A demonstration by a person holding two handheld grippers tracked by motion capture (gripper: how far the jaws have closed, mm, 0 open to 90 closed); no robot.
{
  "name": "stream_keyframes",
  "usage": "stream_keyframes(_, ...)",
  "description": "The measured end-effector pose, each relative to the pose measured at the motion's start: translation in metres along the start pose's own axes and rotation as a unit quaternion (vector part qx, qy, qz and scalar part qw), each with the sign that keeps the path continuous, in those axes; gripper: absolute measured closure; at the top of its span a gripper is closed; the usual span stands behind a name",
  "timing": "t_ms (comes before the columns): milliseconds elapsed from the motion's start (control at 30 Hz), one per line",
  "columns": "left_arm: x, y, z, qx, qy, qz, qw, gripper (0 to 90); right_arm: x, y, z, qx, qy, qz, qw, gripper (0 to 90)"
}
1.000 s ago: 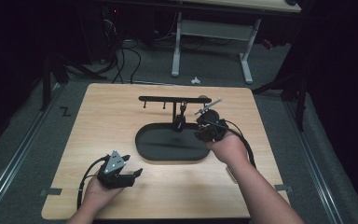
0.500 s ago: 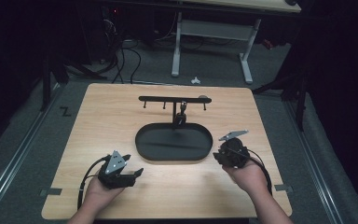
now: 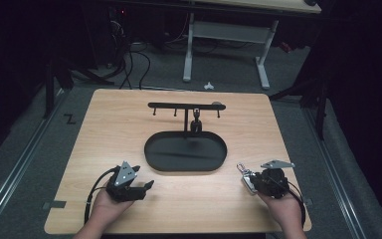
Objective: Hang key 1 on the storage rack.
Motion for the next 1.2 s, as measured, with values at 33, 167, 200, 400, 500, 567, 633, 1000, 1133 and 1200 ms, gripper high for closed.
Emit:
stream_keyframes(33,0.000,0.000,0.000,0.001,0.001,0.000,1.0000,27.7,0.000,0.001,-0.004,-0.006,-0.004,0.001,1.0000,68.4)
stream_keyframes(167,0.000,0.000,0.000,0.001,0.001,0.001,1.0000,27.8,-0.003,0.007,-0.010,-0.017,-0.010,-0.001,0.9998,70.8)
stream_keyframes(200,0.000,0.000,0.000,0.002,0.001,0.001,1.0000,27.8,-0.006,0.007,-0.011,-0.023,-0.015,-0.005,0.9996,72.6)
stream_keyframes(400,0.001,-0.003,-0.002,0.011,0.004,0.002,0.9999,27.8,-0.017,-0.003,-0.003,-0.039,-0.041,-0.013,0.9983,76.8)
stream_keyframes(500,0.001,-0.004,-0.003,0.014,0.001,0.001,0.9999,27.8,-0.016,-0.012,0.004,-0.040,-0.040,-0.007,0.9984,74.7)
stream_keyframes(567,0.001,-0.004,-0.003,0.016,0.000,0.002,0.9999,27.7,-0.014,-0.019,0.011,-0.032,-0.038,-0.002,0.9987,71.2)
stream_keyframes(633,0.002,-0.004,-0.004,0.019,0.001,0.002,0.9998,27.7,-0.013,-0.026,0.018,-0.019,-0.030,0.001,0.9994,68.9)
stream_keyframes(1000,-0.002,-0.003,-0.006,0.024,-0.006,-0.002,0.9997,28.0,-0.011,-0.041,0.018,0.009,-0.039,0.006,0.9992,64.0)
stream_keyframes(1133,-0.003,-0.005,-0.005,0.024,-0.007,-0.006,0.9997,28.0,-0.010,-0.039,0.014,0.007,-0.037,0.006,0.9993,62.2)
stream_keyframes(1200,-0.004,-0.005,-0.005,0.024,-0.010,-0.007,0.9996,28.1,-0.008,-0.038,0.012,0.007,-0.036,0.006,0.9993,62.1)
Point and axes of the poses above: each handheld gripper's, and its own axes: y roughly backward along the jaws, z roughly out of its top, x roughly to its left, the point moved 3 cm from there along -y, roughly forward along the jaws, and after that the axes turned 10 degrees about z, right-handed, at the moved point
